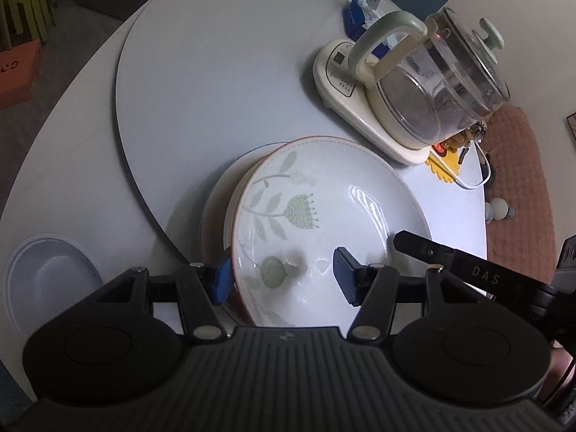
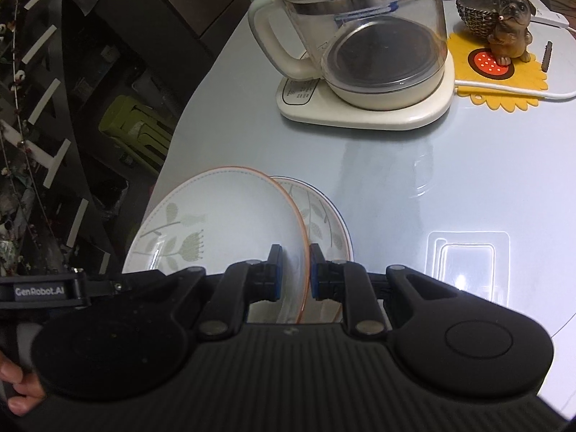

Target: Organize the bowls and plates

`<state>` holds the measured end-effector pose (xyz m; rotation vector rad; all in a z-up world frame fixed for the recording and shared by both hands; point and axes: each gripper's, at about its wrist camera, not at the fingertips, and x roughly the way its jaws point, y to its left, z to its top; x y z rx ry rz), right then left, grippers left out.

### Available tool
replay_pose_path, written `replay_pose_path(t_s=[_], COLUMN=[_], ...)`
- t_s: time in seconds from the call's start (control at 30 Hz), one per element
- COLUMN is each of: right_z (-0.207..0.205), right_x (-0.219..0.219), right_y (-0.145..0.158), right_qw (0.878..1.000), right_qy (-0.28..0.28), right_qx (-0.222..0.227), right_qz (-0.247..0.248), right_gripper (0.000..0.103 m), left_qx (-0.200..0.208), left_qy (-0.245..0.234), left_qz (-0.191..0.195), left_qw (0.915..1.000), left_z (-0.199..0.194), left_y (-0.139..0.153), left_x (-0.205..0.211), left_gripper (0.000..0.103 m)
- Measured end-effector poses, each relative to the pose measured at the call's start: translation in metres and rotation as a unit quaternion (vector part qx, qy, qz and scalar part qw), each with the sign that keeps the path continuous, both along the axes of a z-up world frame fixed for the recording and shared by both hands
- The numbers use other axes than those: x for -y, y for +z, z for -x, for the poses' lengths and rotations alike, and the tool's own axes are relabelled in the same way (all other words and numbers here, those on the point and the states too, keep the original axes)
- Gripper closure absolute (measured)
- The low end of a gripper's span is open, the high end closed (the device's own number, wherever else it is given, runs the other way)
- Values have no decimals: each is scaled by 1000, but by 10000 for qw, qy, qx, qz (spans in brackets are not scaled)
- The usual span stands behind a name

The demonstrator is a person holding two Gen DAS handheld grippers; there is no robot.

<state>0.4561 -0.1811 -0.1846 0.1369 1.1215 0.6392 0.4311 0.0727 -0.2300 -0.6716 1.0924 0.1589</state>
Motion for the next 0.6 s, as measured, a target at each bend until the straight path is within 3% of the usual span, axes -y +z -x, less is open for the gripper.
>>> replay_pose_path(t_s=[0.2, 0.6], right_z=[-5, -11], right_x=[-7, -15], right_y=[-13, -22], right_qw=[9997, 9988], right_qy=[-106, -151], right_qx=[-37, 60], right_qz=[212, 464], right_gripper=[85, 85], left_qx=[-145, -346], left_qy=[-113, -328], left_qz=[113, 9], left_qw=[9998, 9989], left_z=[-8, -24], left_y=[-18, -27], left_x=[-2, 2], left_gripper=[40, 40])
